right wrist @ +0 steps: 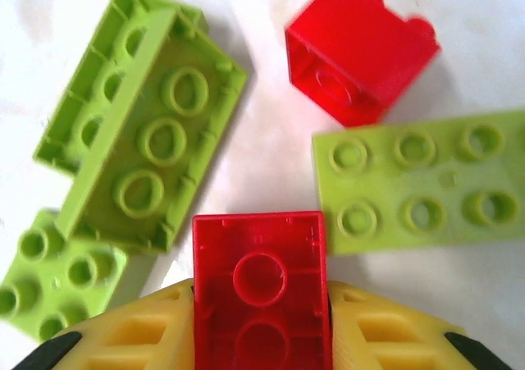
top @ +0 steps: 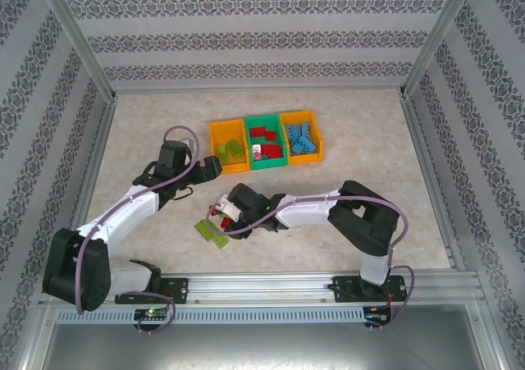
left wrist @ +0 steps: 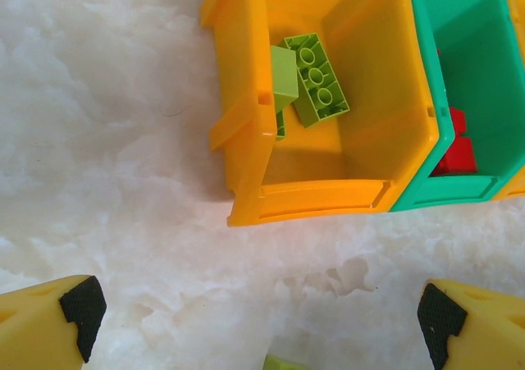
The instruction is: Sort the legos into containers by color
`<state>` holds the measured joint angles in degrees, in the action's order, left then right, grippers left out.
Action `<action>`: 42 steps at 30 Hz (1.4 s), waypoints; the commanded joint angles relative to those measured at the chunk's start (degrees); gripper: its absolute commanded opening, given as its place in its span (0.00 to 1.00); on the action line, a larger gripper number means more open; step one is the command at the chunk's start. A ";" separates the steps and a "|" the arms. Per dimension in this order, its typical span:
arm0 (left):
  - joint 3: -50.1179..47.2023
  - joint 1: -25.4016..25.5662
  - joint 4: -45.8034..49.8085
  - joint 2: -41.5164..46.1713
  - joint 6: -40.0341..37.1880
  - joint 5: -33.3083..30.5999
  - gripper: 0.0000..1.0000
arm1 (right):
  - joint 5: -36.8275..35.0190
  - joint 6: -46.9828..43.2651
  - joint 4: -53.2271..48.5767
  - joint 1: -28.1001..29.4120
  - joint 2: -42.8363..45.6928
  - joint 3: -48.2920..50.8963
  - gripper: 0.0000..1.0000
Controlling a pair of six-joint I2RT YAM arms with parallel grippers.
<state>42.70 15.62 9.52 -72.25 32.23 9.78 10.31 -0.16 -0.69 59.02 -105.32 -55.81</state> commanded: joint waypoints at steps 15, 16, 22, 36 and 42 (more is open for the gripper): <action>-1.66 -0.87 7.44 3.25 -2.51 -3.02 1.00 | 1.05 8.85 1.74 -16.57 17.16 7.59 0.29; -1.80 -0.77 7.76 3.34 -2.89 -2.55 1.00 | 1.14 10.00 1.50 -17.98 16.78 6.55 0.29; -2.55 0.87 11.32 2.80 -4.17 -3.09 1.00 | -0.84 17.63 -1.43 -24.58 10.44 -3.07 0.30; -4.95 6.60 13.91 2.46 -0.21 -1.87 1.00 | -3.57 28.36 -8.11 -32.30 -4.66 -20.29 0.45; -3.74 7.76 16.56 0.28 2.92 -1.74 1.00 | -3.05 28.79 -8.78 -32.16 -4.42 -21.34 0.63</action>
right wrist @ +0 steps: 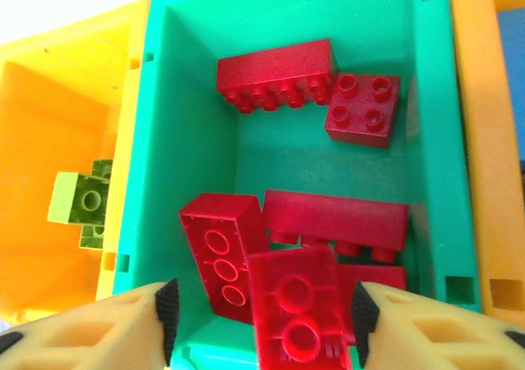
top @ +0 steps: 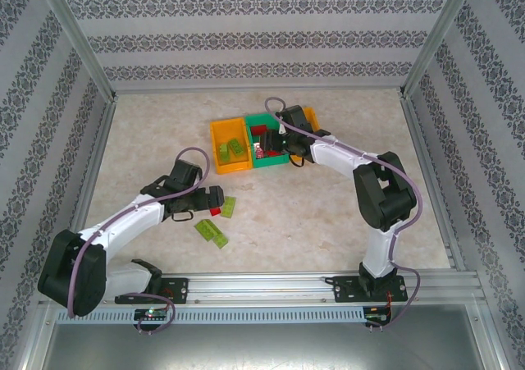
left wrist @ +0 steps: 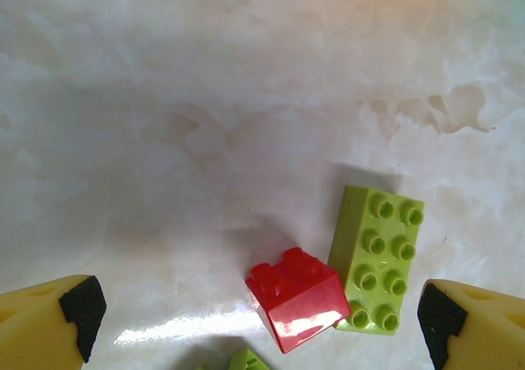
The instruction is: Sort the legos into containers by color
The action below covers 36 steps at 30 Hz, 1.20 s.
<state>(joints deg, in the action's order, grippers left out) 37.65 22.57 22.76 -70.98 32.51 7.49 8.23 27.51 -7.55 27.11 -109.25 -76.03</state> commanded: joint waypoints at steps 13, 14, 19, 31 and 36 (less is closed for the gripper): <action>2.01 2.71 5.45 -2.56 6.99 1.30 0.97 | 0.63 1.76 1.14 1.60 5.42 3.77 0.70; 2.26 2.82 5.32 -2.89 7.24 1.29 0.96 | 0.67 1.76 1.26 1.63 5.62 4.07 0.70; 3.75 3.36 5.36 -5.02 7.55 1.12 0.91 | 0.57 1.43 1.67 1.61 6.59 5.39 0.70; 5.62 5.28 7.53 -8.56 7.67 -0.47 0.79 | 0.24 1.10 2.27 0.92 7.91 7.10 0.70; 7.10 5.94 8.86 -9.89 6.97 -2.16 0.74 | 0.55 1.23 2.67 0.66 7.74 7.64 0.71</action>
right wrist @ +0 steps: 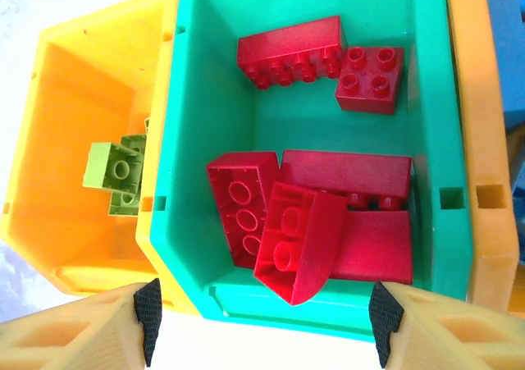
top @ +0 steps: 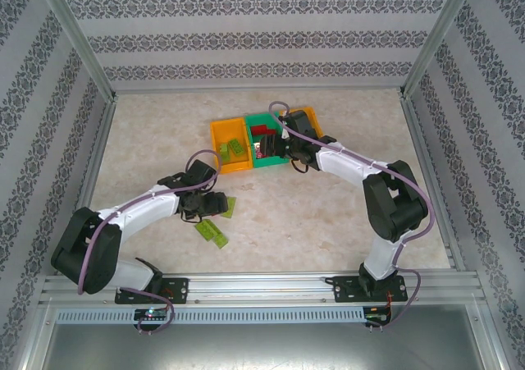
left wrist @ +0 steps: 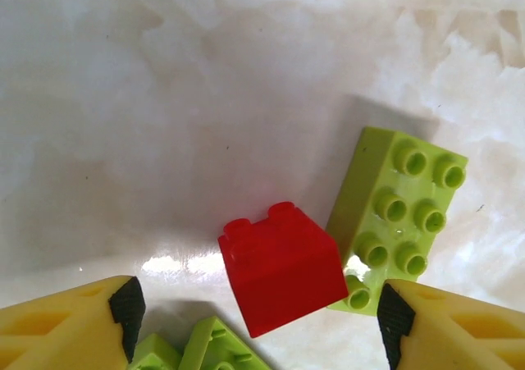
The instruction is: Sort the legos into containers by color
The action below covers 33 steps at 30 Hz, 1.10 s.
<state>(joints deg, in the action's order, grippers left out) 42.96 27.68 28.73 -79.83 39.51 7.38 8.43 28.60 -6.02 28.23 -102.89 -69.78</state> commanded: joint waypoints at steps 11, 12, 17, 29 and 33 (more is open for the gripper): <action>3.22 1.57 3.79 -3.22 -1.06 -2.92 0.60 | 0.78 0.11 1.53 -1.48 2.08 2.80 0.71; 3.38 1.75 3.87 -3.41 -1.03 -3.02 0.61 | 0.83 0.12 1.51 -1.57 2.04 2.78 0.71; 3.99 2.39 4.28 -3.93 -1.02 -3.43 0.60 | 1.00 0.10 1.62 -1.61 1.91 2.89 0.71; 4.41 2.47 5.54 -2.85 -1.70 -5.25 0.55 | 1.29 0.14 1.55 -1.77 1.73 2.79 0.71; 4.68 2.46 4.61 -4.53 -2.23 -4.32 0.56 | 1.25 0.13 1.55 -1.86 1.82 2.84 0.72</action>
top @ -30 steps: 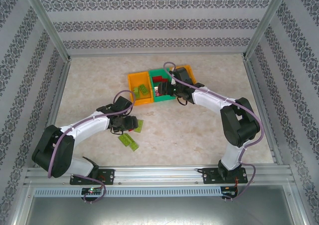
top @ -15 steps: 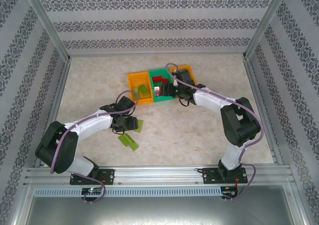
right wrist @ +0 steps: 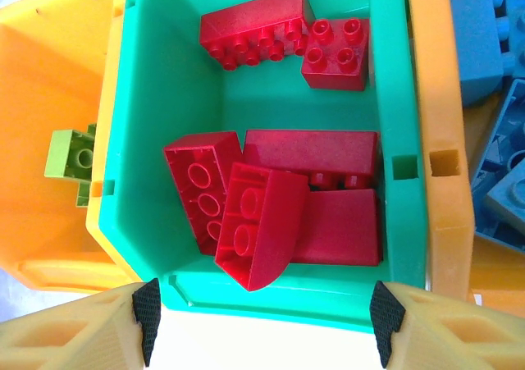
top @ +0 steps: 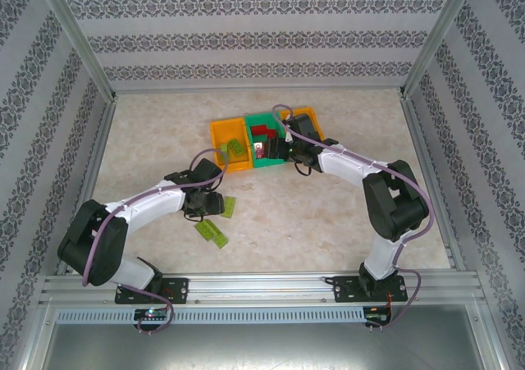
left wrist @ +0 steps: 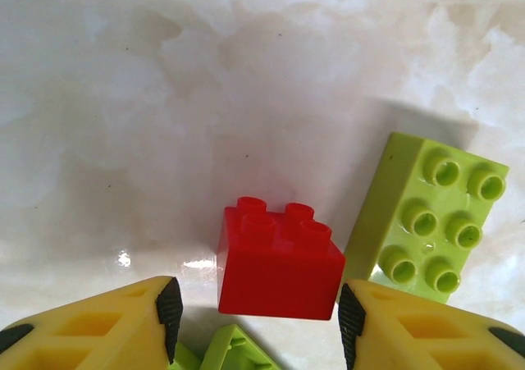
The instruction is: Sort the legos into containers by color
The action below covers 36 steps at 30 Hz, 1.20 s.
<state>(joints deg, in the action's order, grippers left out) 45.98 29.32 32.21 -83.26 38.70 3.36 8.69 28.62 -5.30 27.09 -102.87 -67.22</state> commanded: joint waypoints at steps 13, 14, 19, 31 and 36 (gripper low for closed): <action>2.94 1.01 0.51 -4.04 -3.71 -0.56 0.42 | 1.97 0.56 1.12 -0.81 3.79 0.92 0.72; 2.99 1.03 0.36 -4.25 -3.85 -0.54 0.39 | 1.90 0.56 1.12 -0.81 4.27 1.19 0.72; 3.77 1.00 0.90 -4.41 -4.62 -0.66 0.32 | 0.32 0.08 1.08 -0.90 7.46 2.98 0.72; 15.38 1.04 5.22 -2.86 -8.00 -0.67 0.31 | -4.40 -0.40 1.18 -3.61 16.65 13.49 0.74; 26.49 1.05 3.91 -8.08 -10.44 3.05 0.31 | -5.79 0.38 2.24 -3.54 19.54 19.43 0.74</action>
<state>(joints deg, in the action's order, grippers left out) 67.66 29.63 35.77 -88.66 31.33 4.05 5.04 28.62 -3.97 23.49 -85.52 -50.68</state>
